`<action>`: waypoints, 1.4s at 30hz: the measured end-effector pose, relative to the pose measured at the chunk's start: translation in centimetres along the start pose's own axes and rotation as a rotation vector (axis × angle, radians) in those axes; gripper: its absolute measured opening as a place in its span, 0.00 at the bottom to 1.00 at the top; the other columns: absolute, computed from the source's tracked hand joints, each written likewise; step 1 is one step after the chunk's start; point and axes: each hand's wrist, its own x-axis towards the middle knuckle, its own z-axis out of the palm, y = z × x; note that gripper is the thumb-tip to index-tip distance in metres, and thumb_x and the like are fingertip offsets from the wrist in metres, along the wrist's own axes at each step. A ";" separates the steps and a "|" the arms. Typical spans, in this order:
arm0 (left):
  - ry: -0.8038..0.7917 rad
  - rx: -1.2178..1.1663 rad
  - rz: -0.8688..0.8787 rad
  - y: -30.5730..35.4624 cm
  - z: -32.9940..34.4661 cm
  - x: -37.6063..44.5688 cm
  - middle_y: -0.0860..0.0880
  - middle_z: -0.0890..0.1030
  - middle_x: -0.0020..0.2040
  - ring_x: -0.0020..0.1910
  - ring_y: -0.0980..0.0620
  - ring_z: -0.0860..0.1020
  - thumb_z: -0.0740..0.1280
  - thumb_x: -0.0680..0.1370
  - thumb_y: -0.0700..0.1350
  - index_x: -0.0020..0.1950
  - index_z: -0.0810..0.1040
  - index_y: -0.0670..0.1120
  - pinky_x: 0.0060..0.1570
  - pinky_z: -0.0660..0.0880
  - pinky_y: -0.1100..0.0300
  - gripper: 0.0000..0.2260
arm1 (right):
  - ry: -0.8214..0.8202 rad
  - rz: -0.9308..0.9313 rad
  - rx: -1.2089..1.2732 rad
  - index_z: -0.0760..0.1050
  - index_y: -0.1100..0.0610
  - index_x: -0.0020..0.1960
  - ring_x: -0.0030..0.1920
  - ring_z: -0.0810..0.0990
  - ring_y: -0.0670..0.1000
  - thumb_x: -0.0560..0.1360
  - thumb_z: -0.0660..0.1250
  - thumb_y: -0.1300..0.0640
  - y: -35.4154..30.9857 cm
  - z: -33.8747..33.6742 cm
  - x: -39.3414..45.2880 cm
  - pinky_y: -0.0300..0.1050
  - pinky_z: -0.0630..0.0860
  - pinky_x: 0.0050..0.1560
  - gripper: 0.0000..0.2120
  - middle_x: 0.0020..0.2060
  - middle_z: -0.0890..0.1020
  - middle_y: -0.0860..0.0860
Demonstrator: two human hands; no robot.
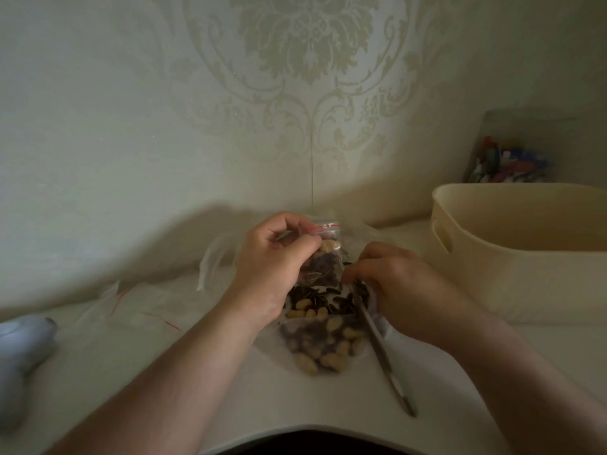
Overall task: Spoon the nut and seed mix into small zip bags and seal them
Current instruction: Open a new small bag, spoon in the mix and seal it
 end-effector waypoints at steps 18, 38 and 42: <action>-0.464 0.715 0.489 1.1 -2.2 -0.2 0.56 0.77 0.55 0.58 0.51 0.79 0.75 0.73 0.48 0.44 0.81 0.58 0.57 0.76 0.55 0.05 | 0.203 0.479 1.092 0.81 0.58 0.50 0.39 0.83 0.51 0.79 0.67 0.68 -3.2 -1.3 0.8 0.45 0.80 0.41 0.07 0.37 0.84 0.53; -0.550 0.319 0.137 0.7 -2.4 0.1 0.54 0.73 0.37 0.38 0.53 0.72 0.73 0.74 0.52 0.40 0.74 0.53 0.39 0.70 0.61 0.09 | 0.236 0.476 1.082 0.79 0.51 0.65 0.46 0.88 0.55 0.81 0.69 0.65 -3.4 -1.5 0.7 0.49 0.85 0.50 0.15 0.44 0.88 0.54; -0.414 0.312 0.161 0.3 -2.6 0.4 0.49 0.78 0.40 0.40 0.52 0.76 0.75 0.73 0.55 0.45 0.77 0.51 0.41 0.74 0.62 0.11 | 0.338 0.491 1.098 0.81 0.51 0.59 0.45 0.88 0.54 0.80 0.71 0.64 -3.3 -1.5 0.8 0.47 0.85 0.45 0.12 0.45 0.88 0.54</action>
